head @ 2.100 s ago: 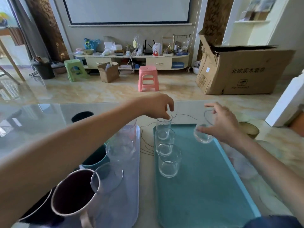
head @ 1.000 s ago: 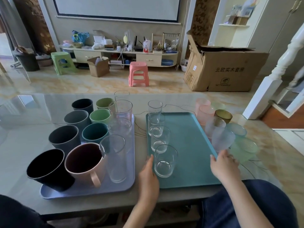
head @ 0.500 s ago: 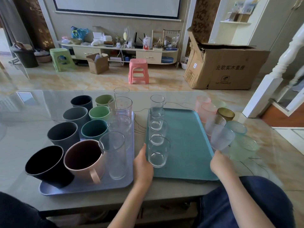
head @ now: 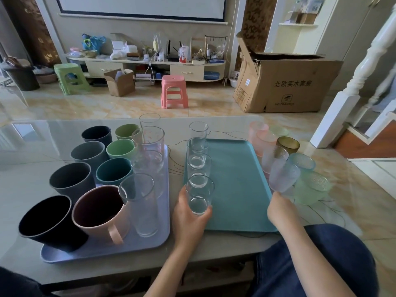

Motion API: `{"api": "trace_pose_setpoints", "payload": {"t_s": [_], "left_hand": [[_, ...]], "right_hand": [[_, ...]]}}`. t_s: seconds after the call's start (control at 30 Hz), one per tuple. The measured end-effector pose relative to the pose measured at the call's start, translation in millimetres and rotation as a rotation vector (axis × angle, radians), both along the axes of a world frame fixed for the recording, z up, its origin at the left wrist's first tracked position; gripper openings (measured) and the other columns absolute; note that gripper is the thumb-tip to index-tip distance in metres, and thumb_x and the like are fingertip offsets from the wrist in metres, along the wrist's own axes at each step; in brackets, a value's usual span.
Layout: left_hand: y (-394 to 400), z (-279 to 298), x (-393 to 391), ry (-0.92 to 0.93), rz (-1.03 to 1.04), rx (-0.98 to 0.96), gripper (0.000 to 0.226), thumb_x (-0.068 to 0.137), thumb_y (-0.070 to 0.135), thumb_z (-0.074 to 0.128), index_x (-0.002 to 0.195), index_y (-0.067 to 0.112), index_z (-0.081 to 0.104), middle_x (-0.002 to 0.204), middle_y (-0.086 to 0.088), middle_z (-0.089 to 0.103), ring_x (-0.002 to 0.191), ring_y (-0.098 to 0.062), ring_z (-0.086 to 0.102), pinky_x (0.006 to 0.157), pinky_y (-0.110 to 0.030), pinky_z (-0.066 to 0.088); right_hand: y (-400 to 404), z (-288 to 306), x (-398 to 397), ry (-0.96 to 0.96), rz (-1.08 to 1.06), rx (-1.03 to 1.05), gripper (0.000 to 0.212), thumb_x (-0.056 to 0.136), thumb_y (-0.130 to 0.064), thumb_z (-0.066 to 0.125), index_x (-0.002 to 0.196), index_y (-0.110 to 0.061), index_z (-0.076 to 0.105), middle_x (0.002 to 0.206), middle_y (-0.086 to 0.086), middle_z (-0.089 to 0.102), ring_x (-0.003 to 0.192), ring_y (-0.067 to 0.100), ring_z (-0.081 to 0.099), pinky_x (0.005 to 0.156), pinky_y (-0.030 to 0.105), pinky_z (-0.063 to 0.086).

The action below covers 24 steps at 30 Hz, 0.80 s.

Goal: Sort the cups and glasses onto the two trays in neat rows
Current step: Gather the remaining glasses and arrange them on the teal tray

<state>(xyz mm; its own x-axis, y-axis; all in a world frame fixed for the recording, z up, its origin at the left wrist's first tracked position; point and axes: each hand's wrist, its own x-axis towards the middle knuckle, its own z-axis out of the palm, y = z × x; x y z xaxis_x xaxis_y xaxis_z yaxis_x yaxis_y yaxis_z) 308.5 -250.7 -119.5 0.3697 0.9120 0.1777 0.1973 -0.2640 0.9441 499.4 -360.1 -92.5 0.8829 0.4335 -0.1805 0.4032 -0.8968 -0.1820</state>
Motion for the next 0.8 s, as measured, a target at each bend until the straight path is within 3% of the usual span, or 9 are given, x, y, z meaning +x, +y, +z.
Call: {"api": "trace_pose_setpoints", "payload": {"t_s": [0.07,0.2,0.3,0.37,0.43,0.53,0.7,0.8], "left_hand": [[1.1,-2.3,2.3,0.004,0.059,-0.017,0.064,0.067,0.023,0.079,0.123,0.023,0.048,0.114,0.012,0.059,0.105,-0.003,0.057,0.088,-0.015,0.045],[2.5,0.4,1.9,-0.005,0.083,-0.016,0.062,0.069,0.013,0.079,0.123,0.013,0.049,0.105,0.010,0.055,0.095,-0.005,0.054,0.074,0.007,0.034],[4.8,-0.8,-0.9,0.018,0.056,0.012,0.064,0.070,0.013,0.079,0.125,0.010,0.048,0.112,0.006,0.055,0.101,-0.004,0.051,0.079,0.008,0.030],[5.2,-2.1,-1.7,0.037,0.050,0.012,0.069,0.070,0.015,0.080,0.129,0.006,0.046,0.120,0.000,0.055,0.110,-0.007,0.050,0.087,0.001,0.030],[5.2,-3.7,-1.6,0.044,0.047,0.009,0.071,0.070,0.017,0.080,0.131,0.006,0.045,0.125,-0.002,0.055,0.112,-0.008,0.050,0.090,-0.006,0.030],[5.4,-4.5,-1.5,0.033,0.046,0.008,0.070,0.070,0.016,0.080,0.130,0.007,0.046,0.124,-0.002,0.056,0.109,-0.006,0.049,0.087,-0.006,0.030],[9.1,-11.7,-2.5,0.042,0.007,-0.020,0.081,0.069,0.019,0.080,0.137,0.009,0.039,0.135,-0.002,0.051,0.124,-0.013,0.048,0.102,-0.021,0.037],[3.3,-14.6,-4.3,0.045,0.053,-0.040,0.091,0.071,0.015,0.078,0.144,0.007,0.025,0.146,-0.007,0.037,0.136,-0.018,0.034,0.112,-0.024,0.026]], "right_hand": [[0.8,-0.2,-0.2,0.011,-0.019,0.012,0.031,0.092,-0.002,0.036,0.123,-0.002,0.041,0.126,0.018,0.053,0.114,0.034,0.054,0.087,0.038,0.046],[0.9,-1.1,-2.1,-0.016,-0.084,0.147,0.022,0.095,-0.015,0.041,0.113,-0.002,0.041,0.115,0.020,0.059,0.104,0.038,0.058,0.074,0.039,0.046],[3.0,13.6,-3.3,-0.282,-0.067,0.342,0.019,0.095,-0.022,0.044,0.104,-0.005,0.041,0.102,0.018,0.060,0.086,0.038,0.061,0.058,0.034,0.039],[3.6,25.7,2.9,-0.432,-0.039,0.414,0.022,0.094,-0.021,0.049,0.109,-0.006,0.045,0.108,0.018,0.056,0.085,0.039,0.061,0.055,0.033,0.037],[2.7,30.7,13.0,-0.408,-0.049,0.346,0.025,0.093,-0.021,0.051,0.114,-0.008,0.051,0.117,0.018,0.050,0.091,0.039,0.060,0.058,0.034,0.039],[1.0,26.3,21.1,-0.376,-0.055,0.278,0.018,0.094,-0.018,0.052,0.103,-0.007,0.062,0.115,0.015,0.048,0.085,0.035,0.059,0.059,0.033,0.041],[3.9,35.4,9.8,-0.472,0.023,0.484,0.017,0.093,-0.014,0.053,0.096,-0.005,0.067,0.106,0.017,0.052,0.076,0.037,0.057,0.055,0.031,0.038],[18.9,53.1,-3.5,-0.510,0.164,0.646,0.014,0.090,-0.015,0.059,0.094,-0.006,0.069,0.106,0.016,0.055,0.075,0.035,0.059,0.057,0.030,0.040]]}}
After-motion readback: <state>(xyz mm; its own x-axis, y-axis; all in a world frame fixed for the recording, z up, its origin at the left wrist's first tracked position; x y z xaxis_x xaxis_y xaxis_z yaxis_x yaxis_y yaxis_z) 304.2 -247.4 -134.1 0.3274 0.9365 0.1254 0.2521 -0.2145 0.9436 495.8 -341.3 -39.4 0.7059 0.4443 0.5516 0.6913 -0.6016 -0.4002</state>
